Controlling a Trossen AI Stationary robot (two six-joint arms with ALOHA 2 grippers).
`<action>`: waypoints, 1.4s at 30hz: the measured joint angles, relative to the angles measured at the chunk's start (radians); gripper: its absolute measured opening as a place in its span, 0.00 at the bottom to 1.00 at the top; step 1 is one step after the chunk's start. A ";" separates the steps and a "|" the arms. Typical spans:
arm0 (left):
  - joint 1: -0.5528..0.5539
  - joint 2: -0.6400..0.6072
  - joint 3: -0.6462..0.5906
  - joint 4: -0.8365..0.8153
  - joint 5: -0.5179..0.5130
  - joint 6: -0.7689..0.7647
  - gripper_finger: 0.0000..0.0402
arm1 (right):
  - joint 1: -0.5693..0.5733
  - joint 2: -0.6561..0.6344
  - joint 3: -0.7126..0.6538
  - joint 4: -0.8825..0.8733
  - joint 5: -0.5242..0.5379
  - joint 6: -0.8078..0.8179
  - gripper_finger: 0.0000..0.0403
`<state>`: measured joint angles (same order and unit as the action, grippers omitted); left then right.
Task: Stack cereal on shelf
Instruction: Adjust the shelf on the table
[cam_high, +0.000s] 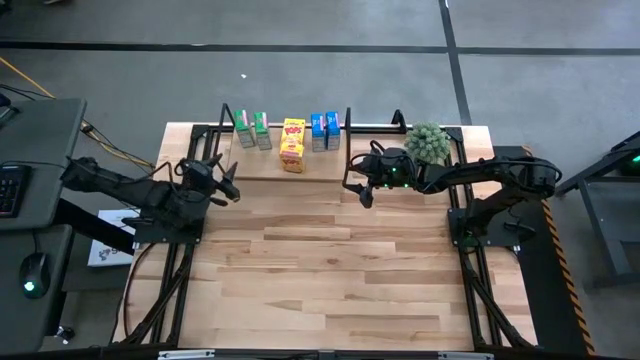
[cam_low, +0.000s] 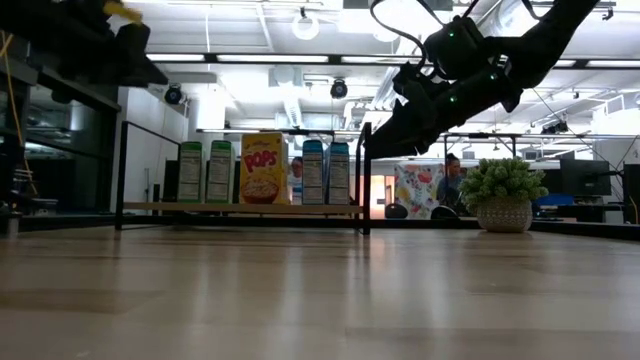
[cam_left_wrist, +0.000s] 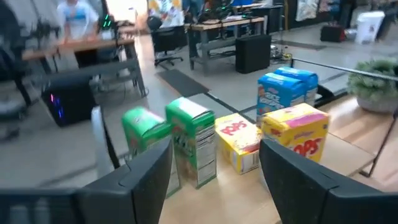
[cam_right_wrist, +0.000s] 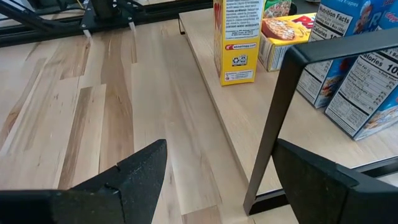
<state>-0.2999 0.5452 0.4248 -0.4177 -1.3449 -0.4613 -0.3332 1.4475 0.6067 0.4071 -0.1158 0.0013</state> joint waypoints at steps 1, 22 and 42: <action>0.010 -0.017 0.000 -0.037 0.008 -0.052 0.59 | 0.000 0.000 0.000 0.000 0.000 0.000 0.70; 0.263 -0.100 -0.017 -0.374 0.325 -0.400 0.59 | 0.000 0.000 0.000 0.001 0.001 0.002 0.70; 0.267 -0.100 -0.003 -0.316 0.460 -0.321 0.59 | 0.000 0.000 0.000 0.005 0.001 0.021 0.70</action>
<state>-0.0330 0.4448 0.4217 -0.7341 -0.8854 -0.7822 -0.3332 1.4475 0.6067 0.4118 -0.1150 0.0219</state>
